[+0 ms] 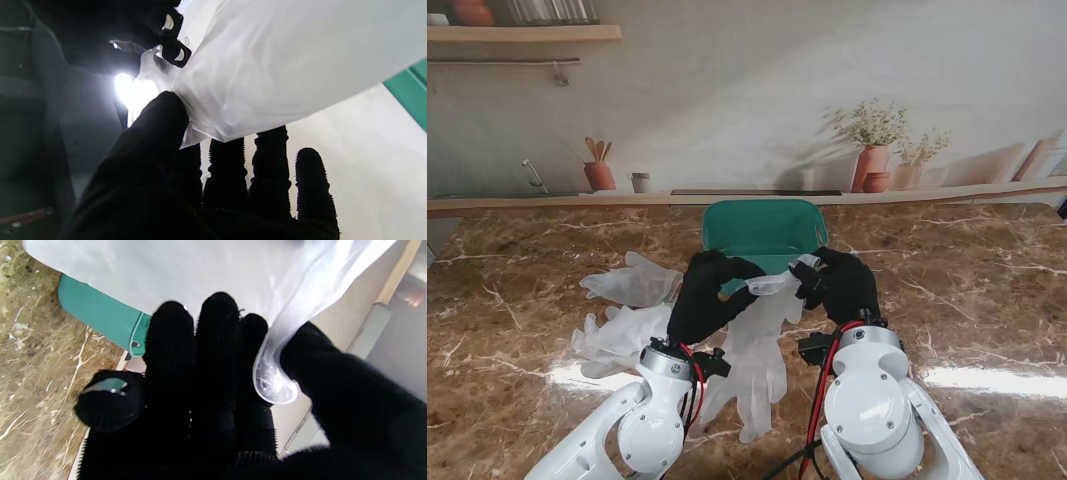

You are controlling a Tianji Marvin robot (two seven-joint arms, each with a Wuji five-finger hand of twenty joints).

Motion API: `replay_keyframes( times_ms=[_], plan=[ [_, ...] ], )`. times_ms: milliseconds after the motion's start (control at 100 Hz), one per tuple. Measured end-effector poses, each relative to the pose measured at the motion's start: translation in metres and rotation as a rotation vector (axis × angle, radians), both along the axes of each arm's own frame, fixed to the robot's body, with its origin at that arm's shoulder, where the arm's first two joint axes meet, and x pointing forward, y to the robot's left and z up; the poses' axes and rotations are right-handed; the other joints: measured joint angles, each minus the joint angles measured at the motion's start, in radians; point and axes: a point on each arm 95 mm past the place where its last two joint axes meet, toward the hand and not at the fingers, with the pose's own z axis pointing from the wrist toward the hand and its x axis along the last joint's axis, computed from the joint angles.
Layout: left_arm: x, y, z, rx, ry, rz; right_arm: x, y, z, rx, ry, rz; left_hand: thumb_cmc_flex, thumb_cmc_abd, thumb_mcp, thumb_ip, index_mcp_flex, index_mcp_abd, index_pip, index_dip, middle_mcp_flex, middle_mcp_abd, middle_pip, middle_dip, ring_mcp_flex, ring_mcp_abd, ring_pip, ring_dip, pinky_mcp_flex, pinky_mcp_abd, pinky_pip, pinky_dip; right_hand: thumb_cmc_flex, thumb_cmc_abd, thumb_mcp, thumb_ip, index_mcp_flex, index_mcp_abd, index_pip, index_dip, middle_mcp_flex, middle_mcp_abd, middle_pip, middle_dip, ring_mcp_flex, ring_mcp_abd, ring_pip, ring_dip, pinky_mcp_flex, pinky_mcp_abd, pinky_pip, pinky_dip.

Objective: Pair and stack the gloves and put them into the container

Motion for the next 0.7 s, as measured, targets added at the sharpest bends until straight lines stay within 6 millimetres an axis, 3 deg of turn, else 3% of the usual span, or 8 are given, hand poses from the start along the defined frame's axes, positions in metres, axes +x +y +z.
replay_keyframes(
  times_ms=[80,170,230,270,380,550,700],
  plan=[
    [0.000,0.001,0.003,-0.037,0.040,-0.017,-0.001,-0.001,-0.002,0.010,-0.034,0.048,-0.001,-0.008,0.016,-0.009,0.000,0.003,-0.001,0.048,0.045,0.000,0.029,0.016,0.056,0.003,0.028,0.020,0.019,0.009,0.029,-0.001,0.000,0.018,-0.034,0.000,-0.089,-0.010,-0.059,-0.002,-0.068,0.002,-0.051,0.016,-0.098,-0.004,-0.042,0.015,-0.123,-0.025,-0.039,0.022],
    [-0.001,0.003,0.007,-0.046,0.048,-0.022,-0.002,-0.005,-0.006,-0.009,-0.109,0.101,-0.001,-0.020,0.051,-0.029,0.000,0.017,-0.002,0.075,0.069,0.001,0.038,0.016,0.094,0.011,0.030,0.030,0.034,0.012,0.054,-0.001,-0.027,0.030,-0.065,0.001,-0.144,0.027,-0.246,0.007,-0.183,0.003,-0.064,0.063,-0.227,-0.010,-0.062,0.047,-0.252,-0.049,-0.104,0.071],
    [0.000,0.005,0.009,-0.053,0.058,-0.026,-0.002,-0.008,-0.010,-0.024,-0.173,0.143,-0.012,-0.030,0.073,-0.029,0.000,0.022,-0.002,0.085,0.091,0.001,0.046,0.010,0.106,0.012,0.038,0.038,0.041,0.015,0.057,-0.001,-0.054,0.034,-0.071,0.075,-0.179,0.057,-0.401,0.035,-0.275,-0.005,-0.064,0.090,-0.317,-0.018,-0.074,0.065,-0.330,-0.061,-0.157,0.088],
    [0.000,0.007,0.010,-0.062,0.069,-0.031,-0.002,-0.011,-0.014,-0.025,-0.209,0.172,-0.013,-0.033,0.094,-0.031,0.000,0.028,-0.002,0.089,0.110,0.001,0.038,0.008,0.115,0.012,0.038,0.039,0.043,0.020,0.067,-0.001,-0.054,0.036,-0.071,0.083,-0.228,0.068,-0.474,0.040,-0.352,-0.006,-0.065,0.103,-0.397,-0.019,-0.098,0.077,-0.392,-0.062,-0.206,0.096],
    [0.001,0.011,0.013,-0.094,0.103,-0.048,-0.003,-0.017,-0.026,-0.057,-0.294,0.242,-0.035,-0.054,0.138,-0.040,0.021,0.040,-0.003,0.097,0.120,0.002,0.038,0.008,0.118,0.013,0.038,0.040,0.046,0.027,0.070,-0.008,-0.033,-0.058,-0.074,0.083,-0.358,0.115,-0.636,0.005,-0.525,-0.008,-0.101,0.122,-0.552,-0.030,-0.164,0.089,-0.511,-0.062,-0.322,0.129],
    [-0.002,0.014,0.016,-0.093,0.121,-0.069,-0.003,-0.024,-0.047,-0.346,-0.393,0.252,-0.046,-0.065,0.161,-0.041,0.036,0.043,-0.013,0.098,0.120,0.002,0.038,0.008,0.139,0.023,0.039,0.040,0.047,0.034,0.078,-0.009,0.092,-0.191,-0.009,0.083,-0.418,0.137,-0.735,-0.072,-0.585,-0.017,-0.124,0.122,-0.585,-0.039,-0.196,0.089,-0.535,-0.060,-0.369,0.156],
    [-0.003,0.014,0.015,-0.074,0.133,-0.100,0.001,-0.022,-0.065,-0.546,-0.535,0.169,-0.057,-0.068,0.178,-0.041,0.041,0.043,-0.014,0.099,0.131,0.003,0.047,0.007,0.139,0.023,0.039,0.040,0.047,0.036,0.078,-0.009,0.072,-0.207,-0.015,0.083,-0.482,0.152,-0.750,-0.112,-0.622,-0.041,-0.079,0.149,-0.584,-0.053,-0.172,0.103,-0.512,-0.058,-0.380,0.156]
  ],
)
